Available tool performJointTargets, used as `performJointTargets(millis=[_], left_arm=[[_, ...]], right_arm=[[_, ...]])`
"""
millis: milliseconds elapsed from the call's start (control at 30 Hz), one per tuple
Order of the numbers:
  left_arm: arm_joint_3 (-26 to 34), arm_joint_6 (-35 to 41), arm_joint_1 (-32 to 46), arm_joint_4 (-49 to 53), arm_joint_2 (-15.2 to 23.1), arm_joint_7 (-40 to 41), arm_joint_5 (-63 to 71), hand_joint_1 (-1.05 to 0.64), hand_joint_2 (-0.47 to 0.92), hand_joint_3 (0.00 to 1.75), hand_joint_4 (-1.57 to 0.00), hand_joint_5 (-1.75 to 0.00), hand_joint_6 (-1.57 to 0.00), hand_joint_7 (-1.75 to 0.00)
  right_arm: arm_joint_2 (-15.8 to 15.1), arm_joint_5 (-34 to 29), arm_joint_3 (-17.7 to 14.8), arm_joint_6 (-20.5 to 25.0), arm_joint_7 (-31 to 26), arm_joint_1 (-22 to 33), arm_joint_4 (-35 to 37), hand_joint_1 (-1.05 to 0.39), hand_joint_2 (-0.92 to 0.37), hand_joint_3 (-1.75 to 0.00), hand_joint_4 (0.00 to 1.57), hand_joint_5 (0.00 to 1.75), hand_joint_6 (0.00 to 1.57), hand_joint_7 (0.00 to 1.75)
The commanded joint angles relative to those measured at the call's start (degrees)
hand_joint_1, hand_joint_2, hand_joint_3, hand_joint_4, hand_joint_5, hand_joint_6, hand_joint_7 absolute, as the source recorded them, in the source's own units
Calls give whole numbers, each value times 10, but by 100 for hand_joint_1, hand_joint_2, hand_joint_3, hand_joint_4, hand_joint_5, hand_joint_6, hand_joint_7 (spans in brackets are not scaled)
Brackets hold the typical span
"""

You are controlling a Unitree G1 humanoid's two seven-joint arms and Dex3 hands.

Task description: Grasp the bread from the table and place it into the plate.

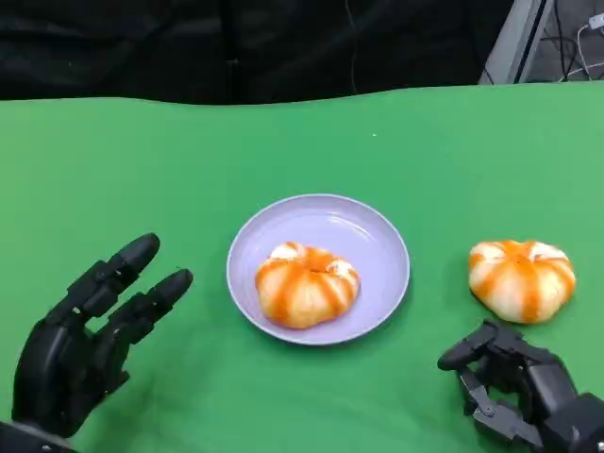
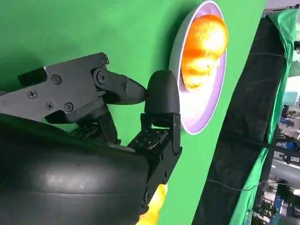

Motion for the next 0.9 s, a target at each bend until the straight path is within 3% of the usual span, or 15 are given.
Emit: performJointTargets(millis=[33,367,433,500,567,833,867,900], left_arm=[[8,-8,12,10,25,-15,8,-73,92,49,-52,-1,-44,0],[11,-15,6,51,47,-33,20,-60,92,35,-54,-1,-44,0],[15,-4,1,63,45,-28,17,-48,92,28,-54,-1,-46,-1],[18,4,-2,68,43,-24,14,-23,92,25,-55,-1,-49,-2],[21,6,-3,70,42,-25,14,-18,92,24,-55,-1,-50,-2],[24,6,-4,72,41,-27,17,-17,92,24,-55,-1,-50,-2],[22,-11,-8,83,43,8,39,-17,92,24,-55,-1,-50,-2],[20,-25,-11,92,45,34,57,1,92,46,-64,-4,-61,-5]], right_arm=[[-7,-1,-2,6,-3,5,-3,-15,-84,-65,68,175,73,124],[-9,4,-6,7,2,4,-2,-15,-84,-65,68,175,74,125],[-9,8,-8,6,7,4,-1,-15,-84,-65,68,175,74,125],[-9,10,-9,7,10,4,-1,-15,-84,-65,69,175,74,125],[-8,10,-10,7,11,4,-1,-15,-84,-65,69,175,74,125],[-8,10,-11,7,12,4,-1,-15,-84,-65,69,175,74,125],[-10,6,-11,5,9,1,4,-15,-84,-65,69,175,74,125],[-11,2,-11,3,6,-1,7,-16,-84,-65,69,175,74,125]])
